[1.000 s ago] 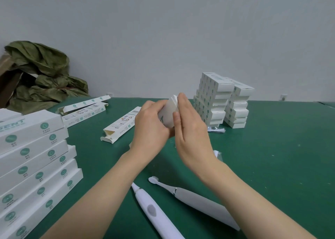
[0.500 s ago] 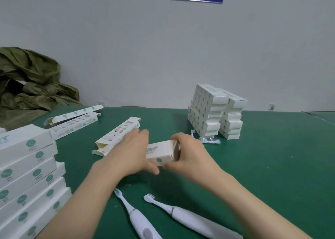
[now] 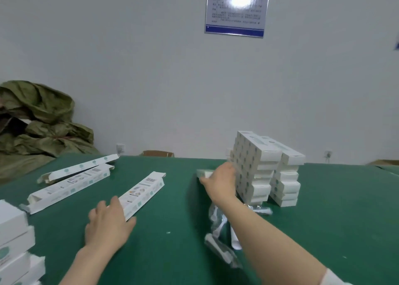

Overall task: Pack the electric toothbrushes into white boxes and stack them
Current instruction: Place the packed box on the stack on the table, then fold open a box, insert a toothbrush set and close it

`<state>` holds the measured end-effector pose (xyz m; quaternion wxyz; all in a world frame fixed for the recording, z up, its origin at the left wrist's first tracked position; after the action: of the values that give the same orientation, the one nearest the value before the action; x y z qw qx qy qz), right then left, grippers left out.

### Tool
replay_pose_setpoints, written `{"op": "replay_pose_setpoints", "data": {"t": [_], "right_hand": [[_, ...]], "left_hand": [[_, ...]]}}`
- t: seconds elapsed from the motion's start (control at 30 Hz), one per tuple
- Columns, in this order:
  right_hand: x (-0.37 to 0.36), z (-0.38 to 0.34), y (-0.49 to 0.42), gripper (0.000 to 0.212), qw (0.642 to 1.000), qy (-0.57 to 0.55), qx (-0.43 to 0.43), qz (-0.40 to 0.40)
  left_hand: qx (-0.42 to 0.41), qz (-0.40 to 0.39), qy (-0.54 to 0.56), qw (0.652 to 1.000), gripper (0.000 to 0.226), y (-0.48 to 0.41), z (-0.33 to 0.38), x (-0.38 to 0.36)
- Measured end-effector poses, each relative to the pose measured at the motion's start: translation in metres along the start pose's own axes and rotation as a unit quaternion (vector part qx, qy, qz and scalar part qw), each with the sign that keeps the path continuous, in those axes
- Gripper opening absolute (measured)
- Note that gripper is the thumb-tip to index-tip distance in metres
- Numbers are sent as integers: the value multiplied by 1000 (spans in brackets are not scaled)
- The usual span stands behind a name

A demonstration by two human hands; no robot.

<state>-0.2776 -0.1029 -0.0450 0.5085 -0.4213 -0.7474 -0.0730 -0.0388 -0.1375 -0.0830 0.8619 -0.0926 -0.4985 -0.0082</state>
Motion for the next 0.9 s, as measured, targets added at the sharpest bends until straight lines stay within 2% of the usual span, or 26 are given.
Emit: {"op": "replay_pose_setpoints", "data": {"t": [0.13,0.27,0.33,0.43,0.5,0.57,0.63,0.73,0.83,0.9], "right_hand": [[-26,12,-13,80,995,34,-73,-58],[-37,19,-19,94,981,144,-60,-116],[-35,18,-18,91,979,164,-38,-114],[-20,18,-14,66,989,127,10,-74],[-9,19,-3,49,988,123,68,-59],[-1,18,16,42,985,101,118,-72],[6,15,38,38,982,47,150,-107],[20,12,66,32,973,-48,168,-152],[41,5,83,32,966,-144,182,-117],[56,-3,92,44,956,-186,217,-70]], "left_hand": [[6,-4,-9,1000,60,-15,-1,-12],[1,11,-7,1000,54,-23,-8,-15],[4,26,-8,1000,50,-25,-9,-15],[9,39,30,999,50,-24,-5,-16],[13,39,111,993,55,-20,-3,-16],[5,67,187,980,62,-13,1,-13],[-26,128,228,965,67,-6,8,-1],[-119,209,279,930,68,10,30,25],[-204,223,316,899,66,34,53,54],[-259,199,339,882,62,50,61,73]]}}
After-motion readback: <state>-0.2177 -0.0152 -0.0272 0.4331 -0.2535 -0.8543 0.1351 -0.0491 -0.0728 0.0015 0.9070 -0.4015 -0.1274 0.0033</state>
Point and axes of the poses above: each hand's wrist, its own y-axis away from the middle knuckle, its own x-axis out of the back of the hand, z = x × y, the point moved 1 cm from there along -y, towards the middle knuckle, and after that the axes turned 7 degrees about y, right-handed, at the moved point
